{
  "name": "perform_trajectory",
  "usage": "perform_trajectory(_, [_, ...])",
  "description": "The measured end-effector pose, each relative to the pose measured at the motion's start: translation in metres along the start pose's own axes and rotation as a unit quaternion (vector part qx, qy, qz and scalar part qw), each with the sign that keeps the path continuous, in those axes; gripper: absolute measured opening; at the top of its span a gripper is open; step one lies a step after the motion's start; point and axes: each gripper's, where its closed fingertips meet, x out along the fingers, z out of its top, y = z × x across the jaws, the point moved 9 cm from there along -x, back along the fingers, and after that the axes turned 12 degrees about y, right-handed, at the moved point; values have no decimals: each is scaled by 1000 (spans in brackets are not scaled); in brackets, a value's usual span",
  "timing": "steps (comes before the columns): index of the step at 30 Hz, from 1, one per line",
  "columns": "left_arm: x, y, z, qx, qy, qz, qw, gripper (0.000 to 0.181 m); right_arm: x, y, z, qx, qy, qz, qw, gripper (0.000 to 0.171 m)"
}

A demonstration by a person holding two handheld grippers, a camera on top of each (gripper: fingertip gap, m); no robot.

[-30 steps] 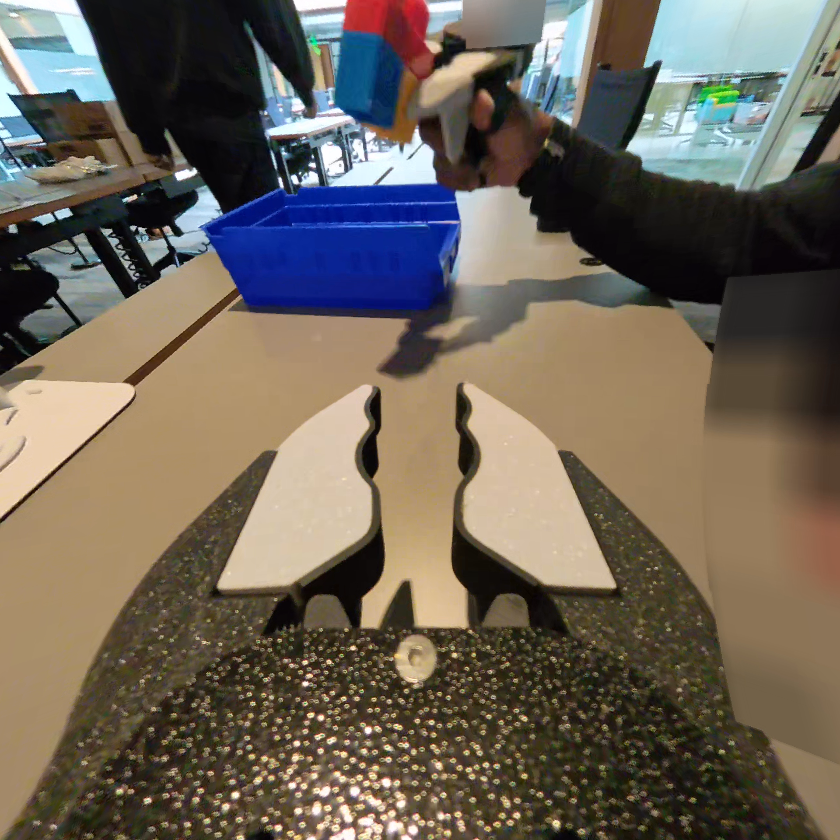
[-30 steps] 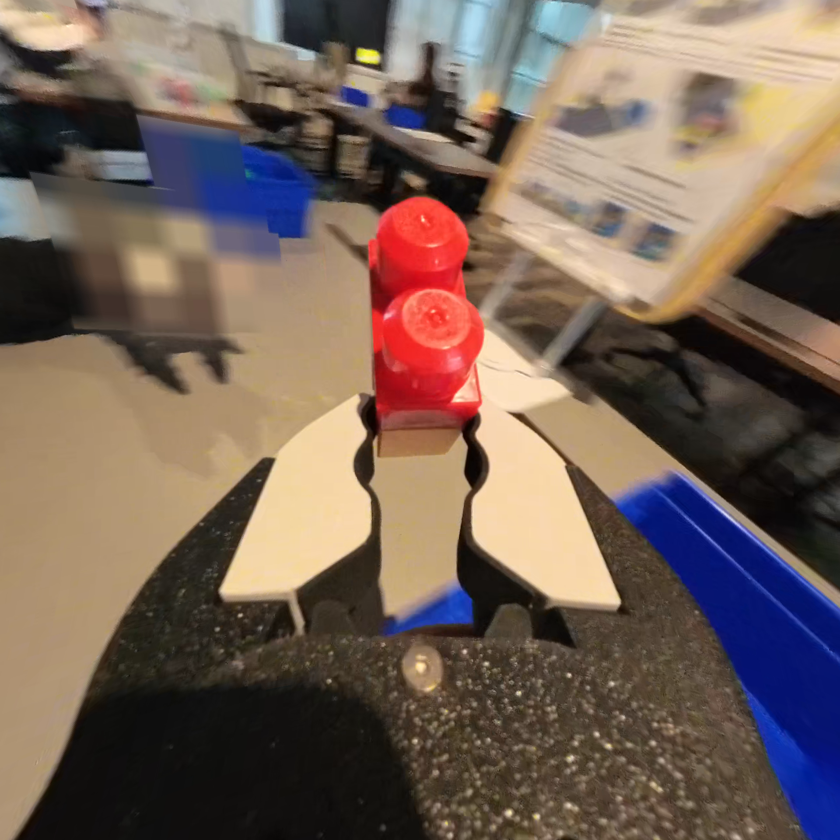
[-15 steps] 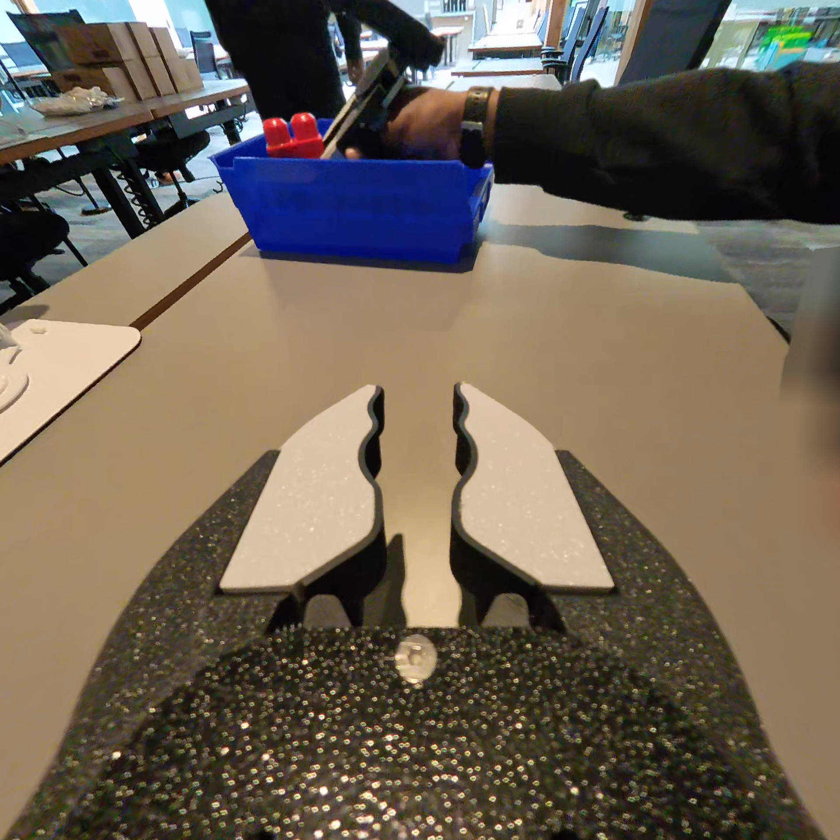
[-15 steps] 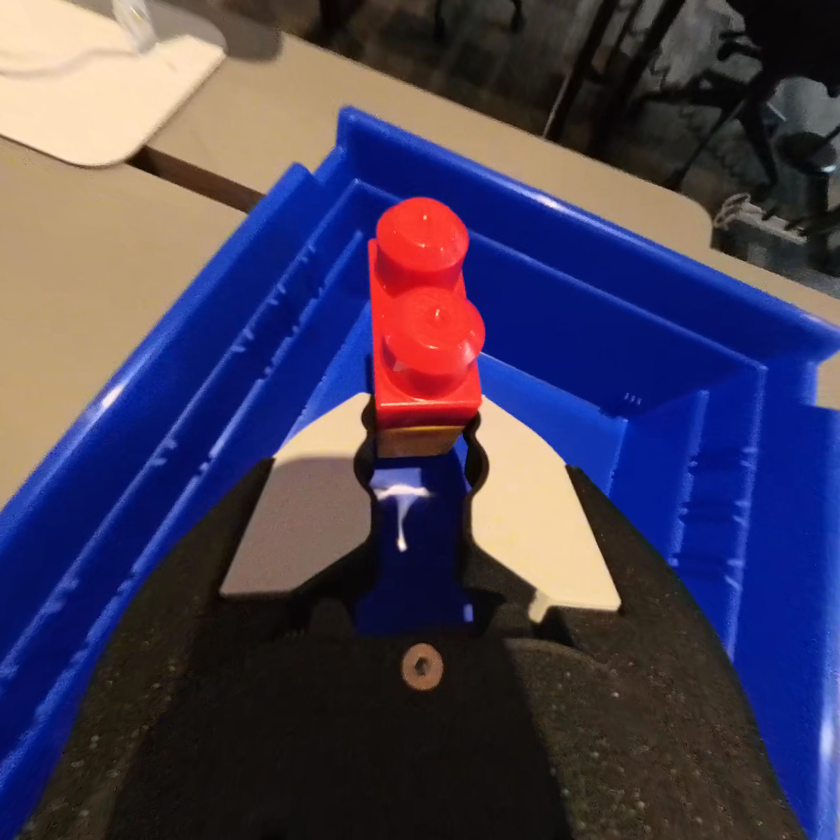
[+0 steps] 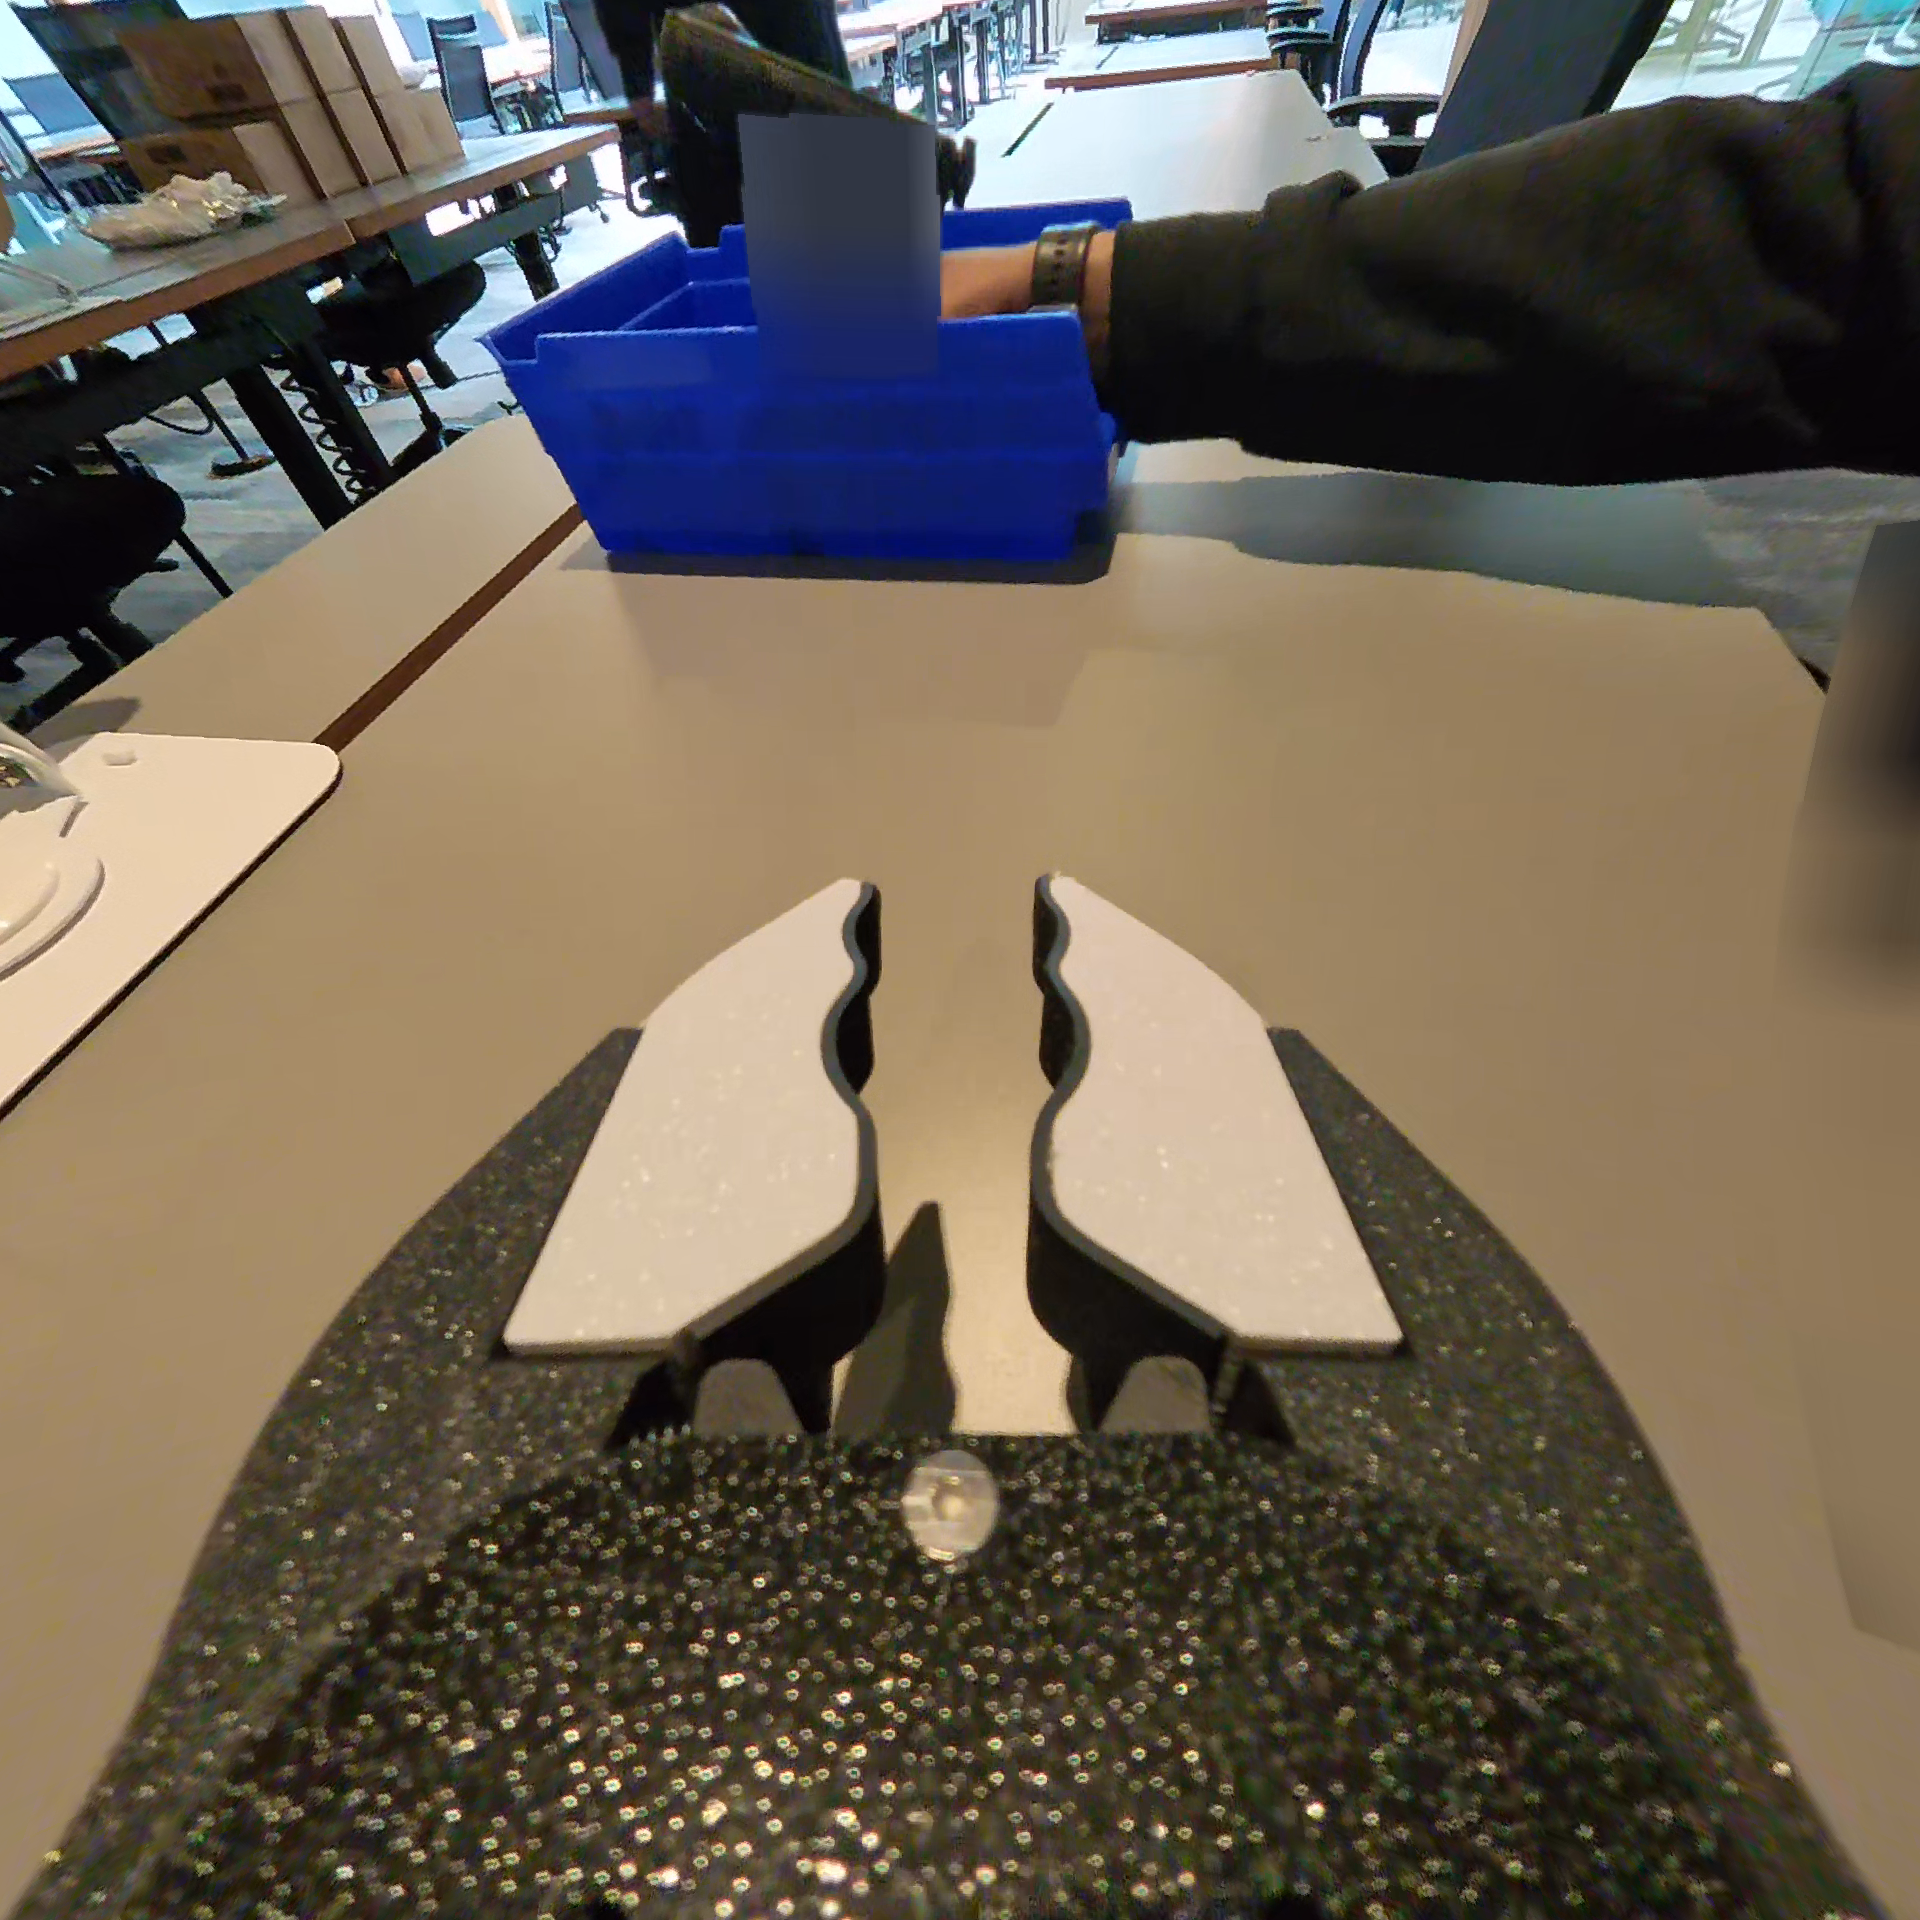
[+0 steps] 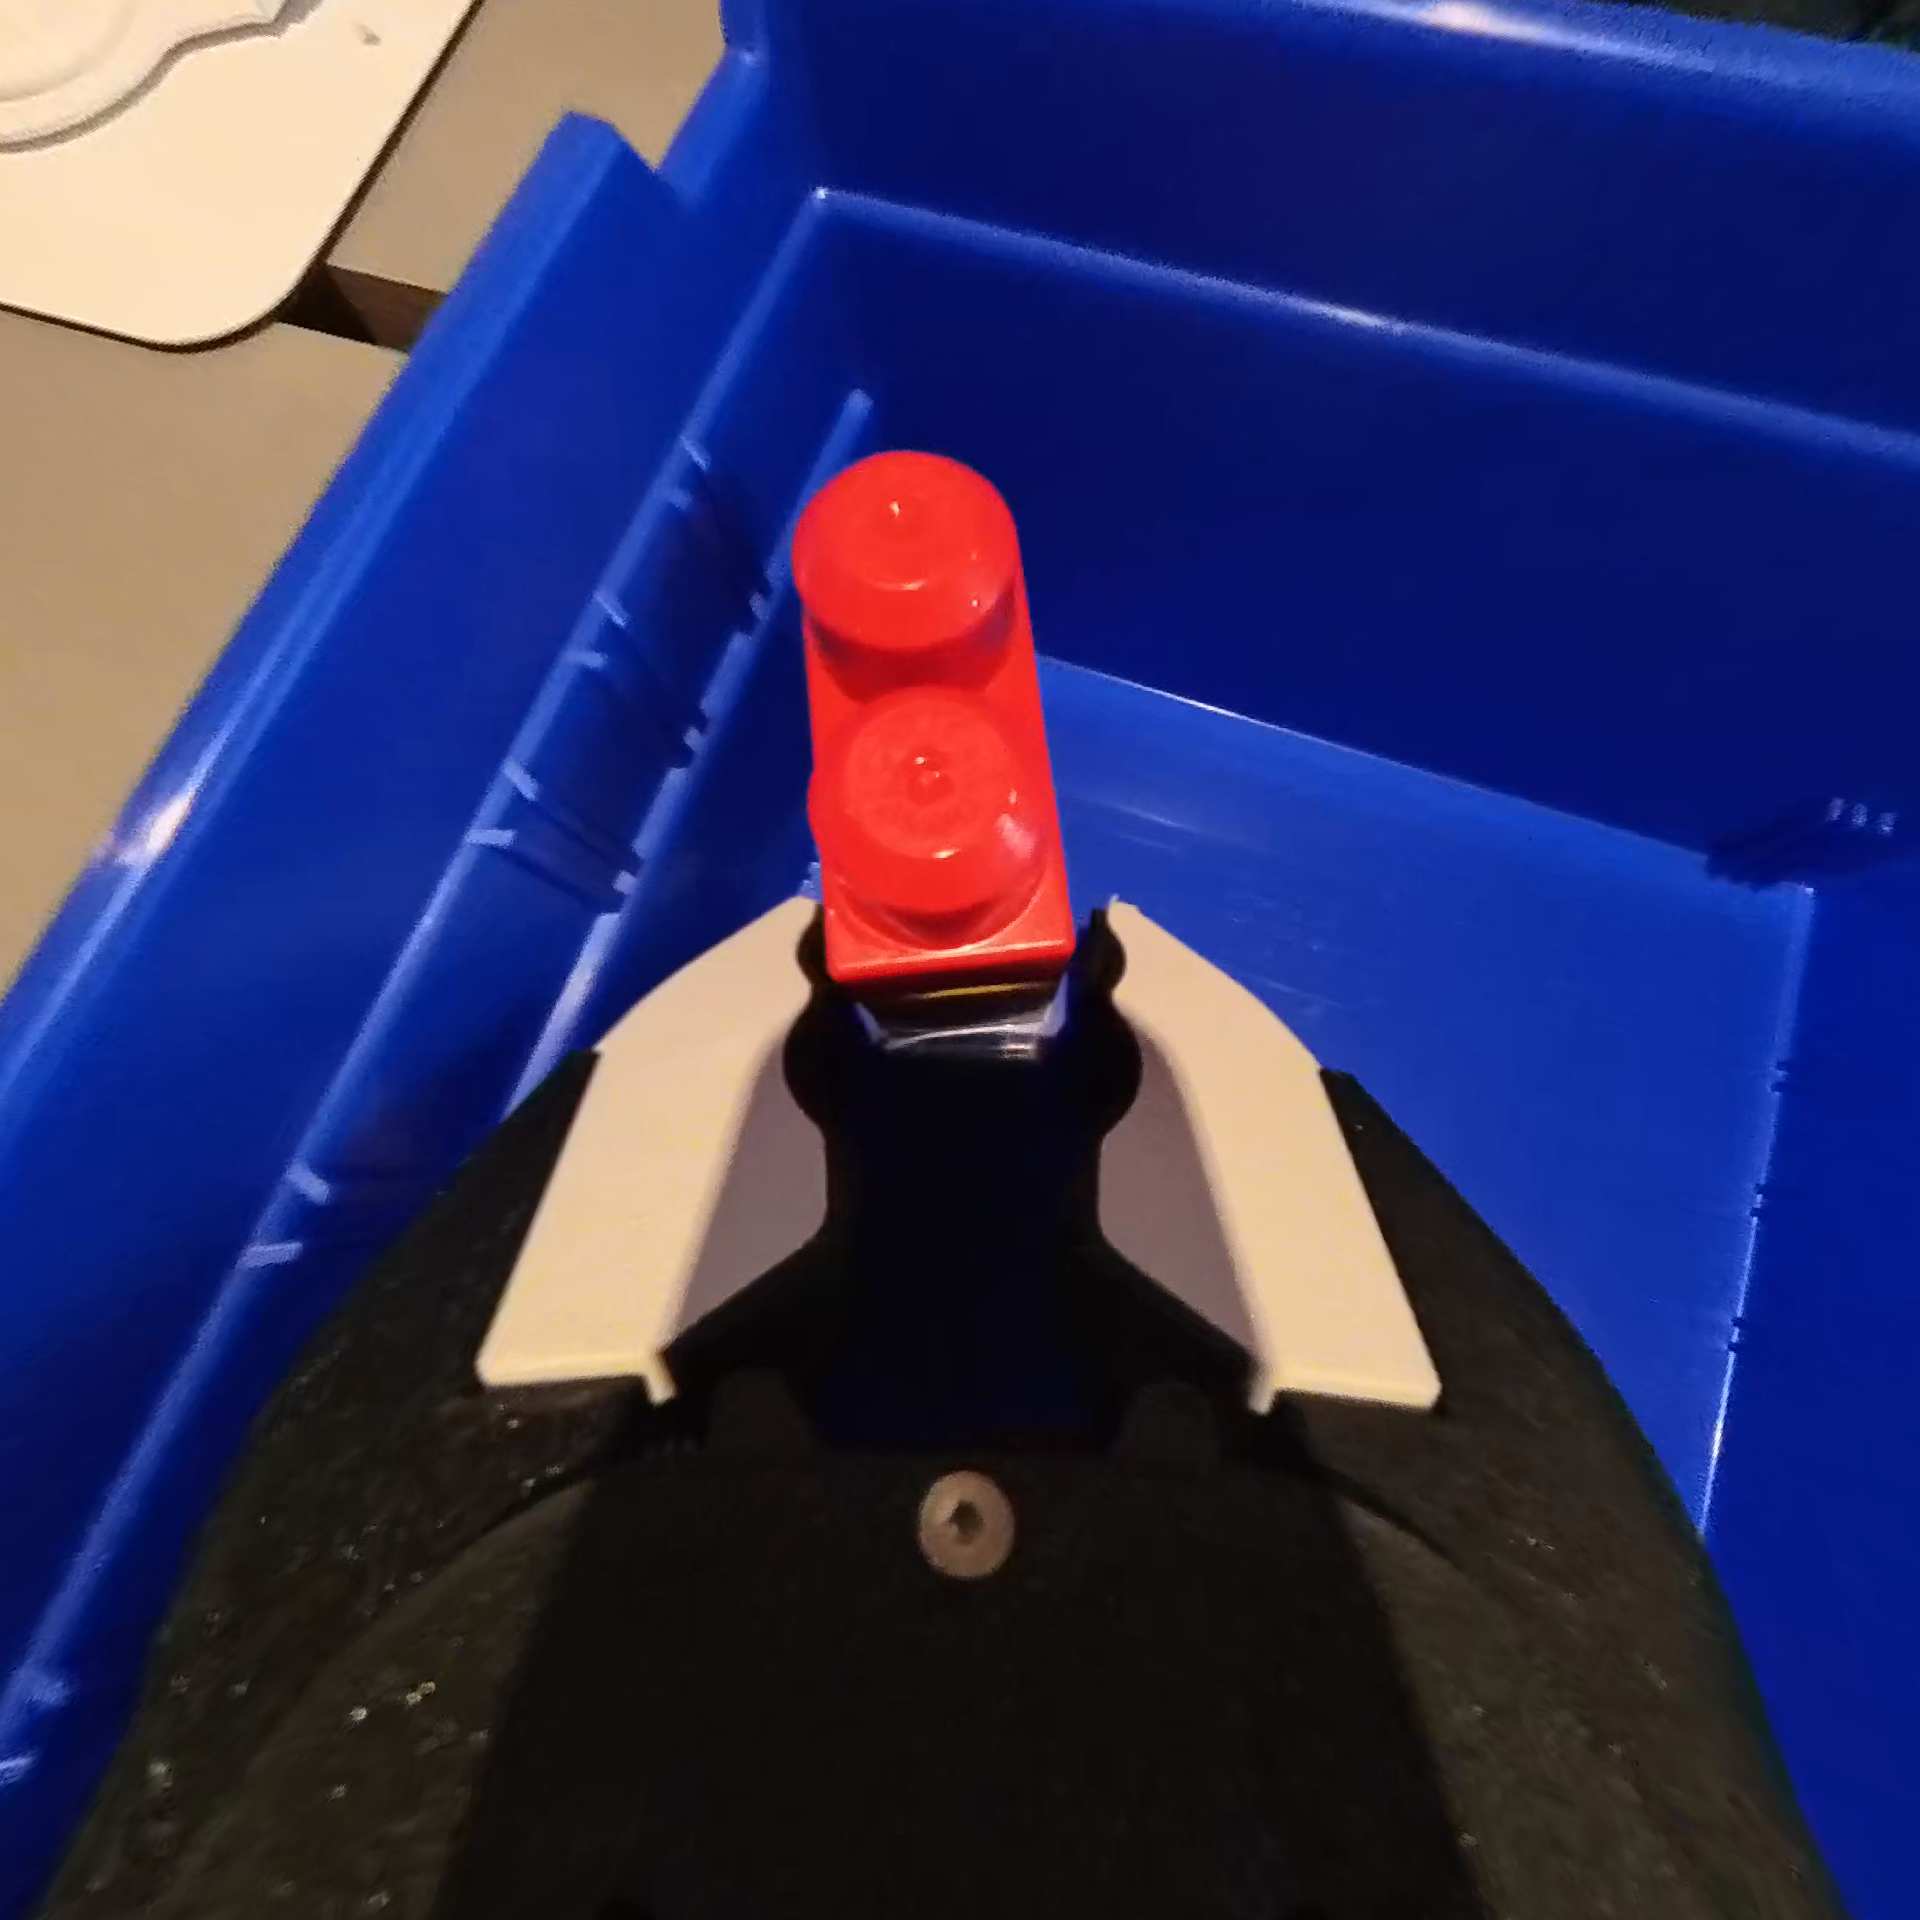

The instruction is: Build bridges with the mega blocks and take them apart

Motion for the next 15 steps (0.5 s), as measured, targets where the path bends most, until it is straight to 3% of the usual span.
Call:
perform_trajectory(7, [2, 1, -2, -1, 6, 1, 1000, 27, -30, -2, 5, 18, -37, -3, 999, 63])
perform_trajectory(11, [-4, 3, 0, 2, -2, 17, 1000, 27, -121, 15, 14, 18, -211, -65, 975, 55])
perform_trajectory(12, [-6, 5, 0, 1, -7, 26, 1000, 27, -149, 33, 17, -4, -264, -69, 962, 49])
perform_trajectory(15, [-16, 12, 1, -9, -16, 67, 998, 27, -210, 120, 16, -137, -316, -33, 938, 57])
